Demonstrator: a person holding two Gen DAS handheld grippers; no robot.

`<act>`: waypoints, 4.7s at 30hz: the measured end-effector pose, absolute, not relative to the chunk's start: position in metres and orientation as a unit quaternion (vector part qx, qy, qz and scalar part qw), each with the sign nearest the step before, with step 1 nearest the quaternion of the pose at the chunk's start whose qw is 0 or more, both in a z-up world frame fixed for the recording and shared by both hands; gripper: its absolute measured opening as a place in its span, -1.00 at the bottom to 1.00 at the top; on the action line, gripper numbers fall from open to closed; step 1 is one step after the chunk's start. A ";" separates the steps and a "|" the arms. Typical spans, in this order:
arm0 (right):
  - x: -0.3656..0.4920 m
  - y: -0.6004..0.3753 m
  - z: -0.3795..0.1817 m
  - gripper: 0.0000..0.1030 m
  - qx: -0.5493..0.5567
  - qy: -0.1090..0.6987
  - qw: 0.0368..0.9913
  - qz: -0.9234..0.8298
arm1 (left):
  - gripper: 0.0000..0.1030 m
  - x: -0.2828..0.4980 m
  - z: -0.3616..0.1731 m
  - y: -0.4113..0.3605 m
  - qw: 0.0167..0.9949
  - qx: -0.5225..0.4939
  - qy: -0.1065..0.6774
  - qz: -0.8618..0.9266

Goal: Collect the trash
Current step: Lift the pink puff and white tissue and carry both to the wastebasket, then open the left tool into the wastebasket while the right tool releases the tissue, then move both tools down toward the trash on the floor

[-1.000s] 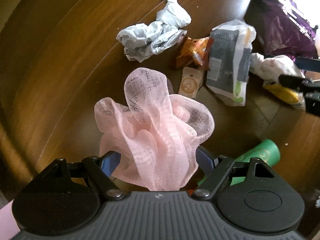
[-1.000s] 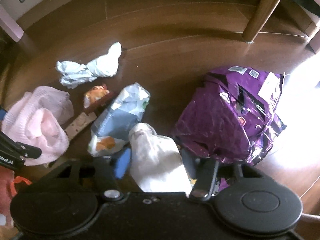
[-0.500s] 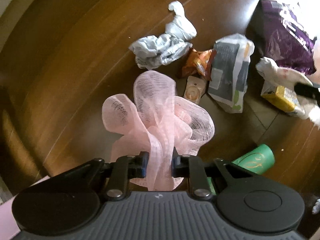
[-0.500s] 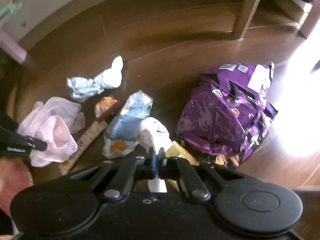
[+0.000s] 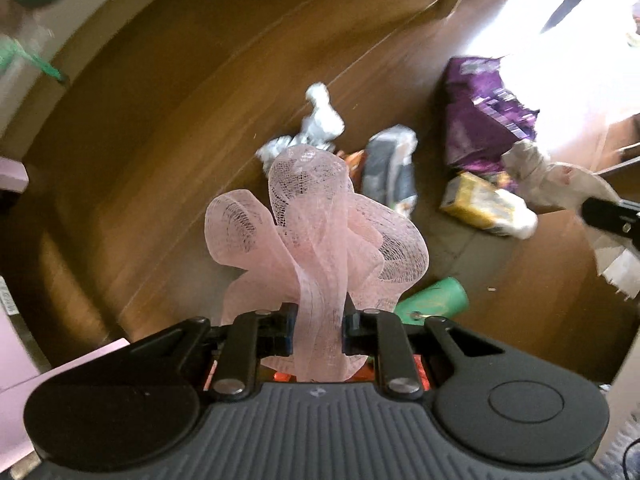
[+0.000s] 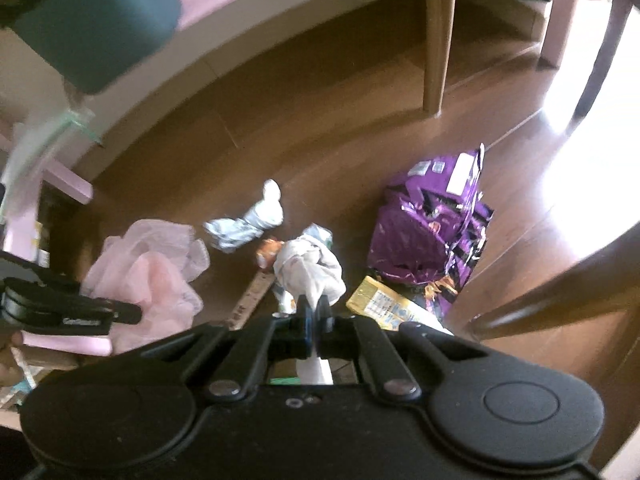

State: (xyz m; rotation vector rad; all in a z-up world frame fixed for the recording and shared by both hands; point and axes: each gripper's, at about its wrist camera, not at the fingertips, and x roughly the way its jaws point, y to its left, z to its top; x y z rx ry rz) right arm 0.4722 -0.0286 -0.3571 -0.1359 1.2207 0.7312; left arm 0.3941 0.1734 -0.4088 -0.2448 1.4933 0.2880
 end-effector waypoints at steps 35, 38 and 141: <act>0.367 -0.233 -0.038 -0.97 0.004 0.346 0.877 0.332 | -0.62 0.336 -0.063 -0.037 0.877 -0.030 0.477 0.045; 0.373 -0.247 -0.015 -0.97 0.007 0.322 0.892 0.318 | -0.62 0.345 -0.038 -0.054 0.891 -0.012 0.452 0.040; 0.485 -0.283 0.087 0.66 -0.018 0.251 0.934 0.253 | 0.44 0.493 0.107 -0.096 0.936 0.020 0.351 0.010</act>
